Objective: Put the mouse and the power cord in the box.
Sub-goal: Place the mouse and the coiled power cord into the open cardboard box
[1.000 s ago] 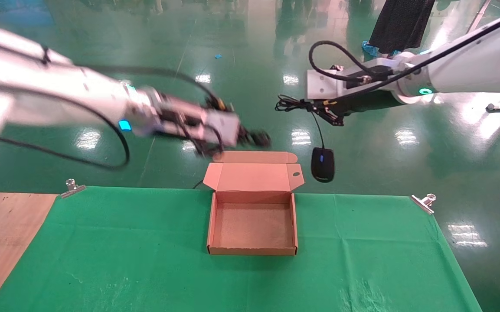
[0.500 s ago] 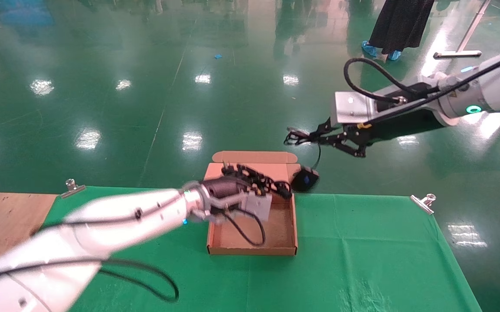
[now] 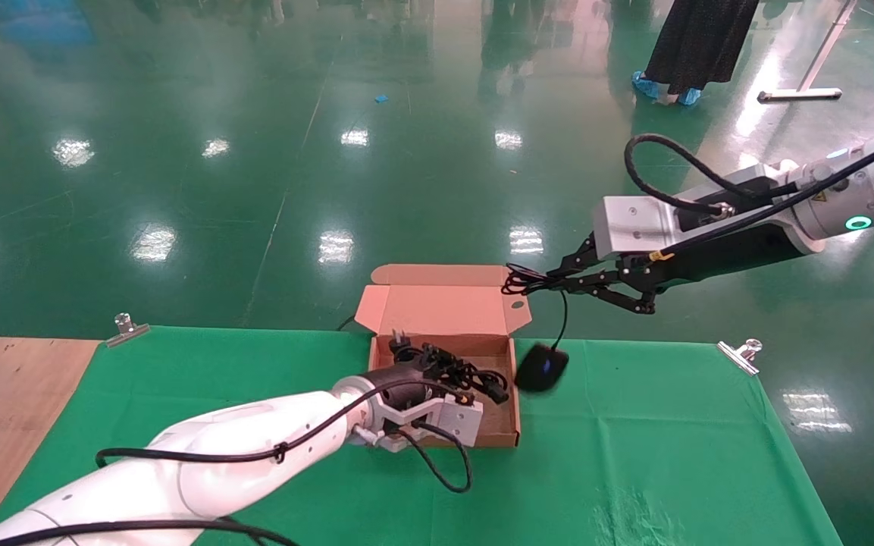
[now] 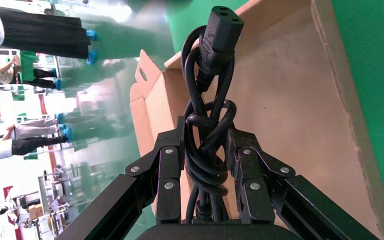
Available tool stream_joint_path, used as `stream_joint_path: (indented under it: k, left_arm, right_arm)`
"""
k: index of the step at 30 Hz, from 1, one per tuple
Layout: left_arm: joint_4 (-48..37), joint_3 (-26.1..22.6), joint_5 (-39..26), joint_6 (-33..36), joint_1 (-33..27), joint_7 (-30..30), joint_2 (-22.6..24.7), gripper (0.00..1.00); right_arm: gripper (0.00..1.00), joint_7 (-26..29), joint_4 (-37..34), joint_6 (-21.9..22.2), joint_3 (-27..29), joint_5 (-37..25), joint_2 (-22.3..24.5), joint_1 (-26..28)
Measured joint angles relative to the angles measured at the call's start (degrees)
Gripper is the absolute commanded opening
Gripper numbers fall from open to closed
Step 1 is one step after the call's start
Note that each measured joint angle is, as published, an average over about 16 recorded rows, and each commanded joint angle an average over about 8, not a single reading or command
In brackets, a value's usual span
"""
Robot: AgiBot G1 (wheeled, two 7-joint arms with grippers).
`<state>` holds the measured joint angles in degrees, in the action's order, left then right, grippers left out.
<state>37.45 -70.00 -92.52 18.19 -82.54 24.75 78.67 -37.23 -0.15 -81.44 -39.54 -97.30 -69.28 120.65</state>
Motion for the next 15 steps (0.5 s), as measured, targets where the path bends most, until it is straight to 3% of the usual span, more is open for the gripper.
stream_joint_path:
  k: [2, 4, 15]
  left_arm:
    - [0.2, -1.6, 0.4, -0.2, -0.1, -0.7, 0.0, 0.82]
    - [0.4, -2.9, 0.9, -0.4, -0.3, -1.3, 0.0, 1.0]
    - [0.6, -8.2, 3.5, -1.9, -1.6, -3.5, -0.1, 1.0]
  right_arm:
    - [0.0, -0.1, 0.0, 0.2, 0.0, 0.0, 0.2, -0.2]
    - [0.0, -0.2, -0.1, 0.4, 0.0, 0.0, 0.3, -0.5]
    - [0.0, -0.6, -0.1, 0.6, 0.1, 0.1, 0.7, -1.4]
